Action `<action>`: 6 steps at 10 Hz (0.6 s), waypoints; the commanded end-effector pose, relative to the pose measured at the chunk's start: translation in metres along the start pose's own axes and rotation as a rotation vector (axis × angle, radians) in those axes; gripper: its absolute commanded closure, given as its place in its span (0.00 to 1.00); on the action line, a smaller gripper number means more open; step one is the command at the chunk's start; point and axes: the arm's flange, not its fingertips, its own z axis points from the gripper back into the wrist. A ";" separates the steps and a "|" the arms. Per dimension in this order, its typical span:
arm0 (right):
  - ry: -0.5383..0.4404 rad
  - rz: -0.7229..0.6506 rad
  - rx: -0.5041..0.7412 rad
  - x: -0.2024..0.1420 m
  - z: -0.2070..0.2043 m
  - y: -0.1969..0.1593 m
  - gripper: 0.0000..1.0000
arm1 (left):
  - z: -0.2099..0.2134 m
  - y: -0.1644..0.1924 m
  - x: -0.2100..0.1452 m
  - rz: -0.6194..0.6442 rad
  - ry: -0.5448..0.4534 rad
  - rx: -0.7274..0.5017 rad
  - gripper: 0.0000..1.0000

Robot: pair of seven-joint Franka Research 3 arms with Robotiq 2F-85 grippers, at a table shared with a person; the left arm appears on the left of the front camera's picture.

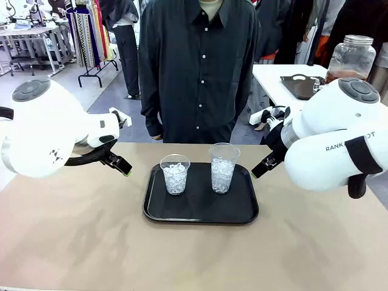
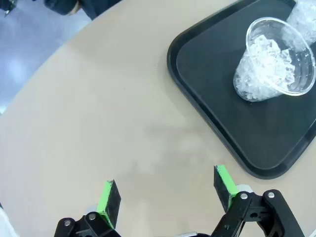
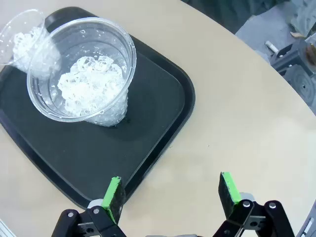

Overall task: Pour the drink into the iced cup.
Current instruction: Pick up the iced cup indicated by the human and present it to them.

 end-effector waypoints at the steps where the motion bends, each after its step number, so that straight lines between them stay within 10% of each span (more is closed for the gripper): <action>1: -0.007 -0.002 -0.002 0.001 0.002 -0.001 0.00 | 0.003 0.000 0.001 -0.010 -0.005 0.005 0.00; 6: -0.007 -0.002 -0.002 0.001 0.002 -0.001 0.00 | 0.003 0.000 0.001 -0.010 -0.005 0.005 0.00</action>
